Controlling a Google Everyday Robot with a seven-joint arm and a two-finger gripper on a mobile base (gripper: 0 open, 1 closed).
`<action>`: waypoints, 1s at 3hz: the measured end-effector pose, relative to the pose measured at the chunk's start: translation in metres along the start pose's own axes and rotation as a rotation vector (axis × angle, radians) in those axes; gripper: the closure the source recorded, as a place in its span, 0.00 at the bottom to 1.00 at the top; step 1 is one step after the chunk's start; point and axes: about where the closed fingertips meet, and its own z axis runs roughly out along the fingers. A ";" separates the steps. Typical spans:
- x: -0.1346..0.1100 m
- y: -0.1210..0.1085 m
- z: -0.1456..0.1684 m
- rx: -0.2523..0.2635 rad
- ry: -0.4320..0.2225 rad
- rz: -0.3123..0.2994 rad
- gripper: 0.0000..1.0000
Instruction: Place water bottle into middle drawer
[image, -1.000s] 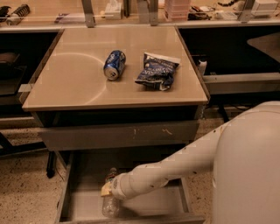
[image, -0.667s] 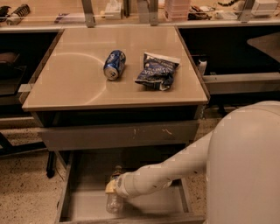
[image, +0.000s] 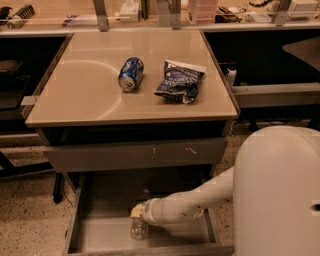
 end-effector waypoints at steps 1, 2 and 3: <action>-0.008 -0.015 0.016 -0.016 -0.010 0.025 1.00; -0.009 -0.016 0.020 -0.018 -0.009 0.031 0.80; -0.009 -0.016 0.020 -0.018 -0.009 0.031 0.57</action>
Offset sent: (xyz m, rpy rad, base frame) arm 0.0094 -0.0032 -0.0183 0.0177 0.0035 -0.0208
